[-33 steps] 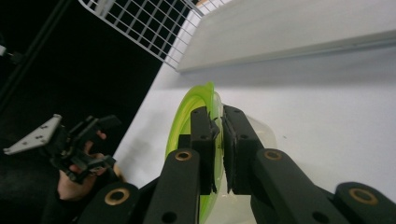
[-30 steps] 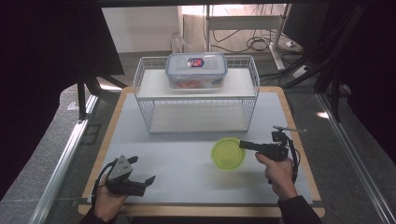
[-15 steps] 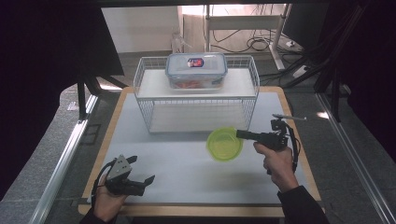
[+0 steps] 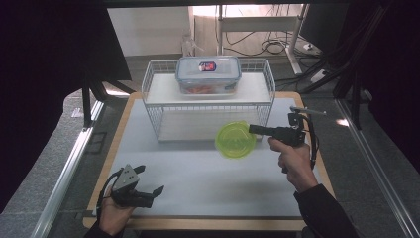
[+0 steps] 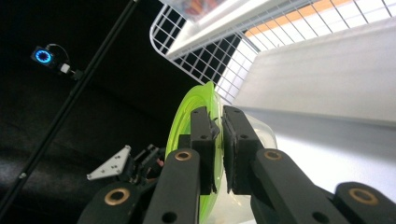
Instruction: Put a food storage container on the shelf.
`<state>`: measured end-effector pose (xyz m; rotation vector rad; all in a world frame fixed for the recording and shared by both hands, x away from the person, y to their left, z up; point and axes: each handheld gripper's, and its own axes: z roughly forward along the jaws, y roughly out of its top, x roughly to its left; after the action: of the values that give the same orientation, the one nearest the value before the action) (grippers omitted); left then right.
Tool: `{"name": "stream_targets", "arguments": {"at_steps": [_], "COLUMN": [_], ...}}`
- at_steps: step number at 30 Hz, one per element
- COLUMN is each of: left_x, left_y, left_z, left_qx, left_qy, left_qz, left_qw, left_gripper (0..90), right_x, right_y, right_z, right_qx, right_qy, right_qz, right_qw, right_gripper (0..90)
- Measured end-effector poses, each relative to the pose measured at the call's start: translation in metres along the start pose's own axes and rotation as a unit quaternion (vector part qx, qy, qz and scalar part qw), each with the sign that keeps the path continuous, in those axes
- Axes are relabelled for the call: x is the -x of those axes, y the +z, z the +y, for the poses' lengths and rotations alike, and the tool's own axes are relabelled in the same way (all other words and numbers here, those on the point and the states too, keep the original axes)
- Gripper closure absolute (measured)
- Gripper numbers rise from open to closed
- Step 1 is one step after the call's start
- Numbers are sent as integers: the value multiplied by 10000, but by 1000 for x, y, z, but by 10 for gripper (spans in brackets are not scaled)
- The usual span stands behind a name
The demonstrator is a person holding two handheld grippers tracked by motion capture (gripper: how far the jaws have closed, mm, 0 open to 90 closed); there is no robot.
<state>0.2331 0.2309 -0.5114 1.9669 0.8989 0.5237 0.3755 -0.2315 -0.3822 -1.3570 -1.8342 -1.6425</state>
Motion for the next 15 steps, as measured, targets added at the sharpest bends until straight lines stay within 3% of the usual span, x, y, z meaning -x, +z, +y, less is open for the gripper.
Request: {"name": "stream_targets", "arguments": {"at_steps": [15], "left_x": [-2], "left_y": [2], "left_z": [-1], "left_qx": [-55], "left_qy": [-64], "left_qz": [-83], "left_qw": [9999], "left_gripper": [16], "right_x": [-24], "right_y": [2], "right_z": [33], "right_qx": [69], "right_qy": [7], "right_qz": [206], "right_qw": [9998], "right_gripper": [841]}}
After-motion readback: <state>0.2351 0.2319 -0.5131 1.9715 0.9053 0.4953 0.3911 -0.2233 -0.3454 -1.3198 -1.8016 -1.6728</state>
